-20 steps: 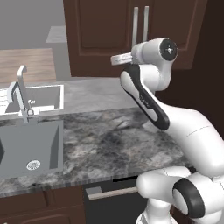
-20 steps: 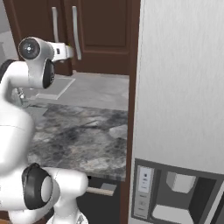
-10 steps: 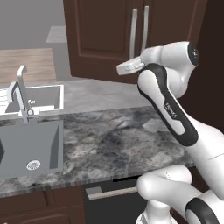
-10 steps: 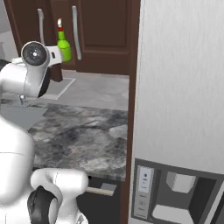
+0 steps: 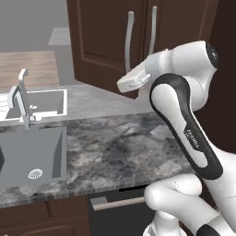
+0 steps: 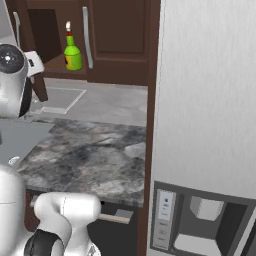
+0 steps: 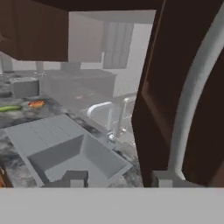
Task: Open the cabinet. Pick the spray and place it next to the sink. Then close the cabinet.
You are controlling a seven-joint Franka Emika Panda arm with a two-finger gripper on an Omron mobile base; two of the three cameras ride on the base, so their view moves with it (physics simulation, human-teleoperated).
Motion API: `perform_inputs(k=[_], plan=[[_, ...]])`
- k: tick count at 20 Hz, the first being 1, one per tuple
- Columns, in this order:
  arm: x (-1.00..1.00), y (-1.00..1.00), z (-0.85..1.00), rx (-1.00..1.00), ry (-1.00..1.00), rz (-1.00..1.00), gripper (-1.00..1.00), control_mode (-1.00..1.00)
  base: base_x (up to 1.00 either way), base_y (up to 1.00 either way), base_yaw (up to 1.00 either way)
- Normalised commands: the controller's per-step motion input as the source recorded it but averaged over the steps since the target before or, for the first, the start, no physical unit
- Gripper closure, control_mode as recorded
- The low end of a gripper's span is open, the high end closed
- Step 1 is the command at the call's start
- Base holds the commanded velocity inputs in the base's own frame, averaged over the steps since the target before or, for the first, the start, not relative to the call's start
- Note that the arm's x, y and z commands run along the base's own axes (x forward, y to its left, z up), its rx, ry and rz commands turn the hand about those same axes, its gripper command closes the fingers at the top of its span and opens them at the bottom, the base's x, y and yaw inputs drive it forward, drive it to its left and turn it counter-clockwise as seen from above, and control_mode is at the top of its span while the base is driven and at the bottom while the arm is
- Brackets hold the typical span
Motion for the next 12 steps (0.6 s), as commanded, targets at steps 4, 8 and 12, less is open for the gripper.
perform_inputs(k=[4,8,12], plan=[[-0.98,-0.69,0.12,0.02,0.00,-0.18,-1.00,-1.00,0.00,0.00,0.00],[-0.46,-1.00,0.00,0.10,0.00,-0.30,-1.00,-1.00,0.00,0.00,0.00],[0.00,-1.00,0.14,0.15,0.02,-0.29,-1.00,-1.00,0.00,0.00,0.00]])
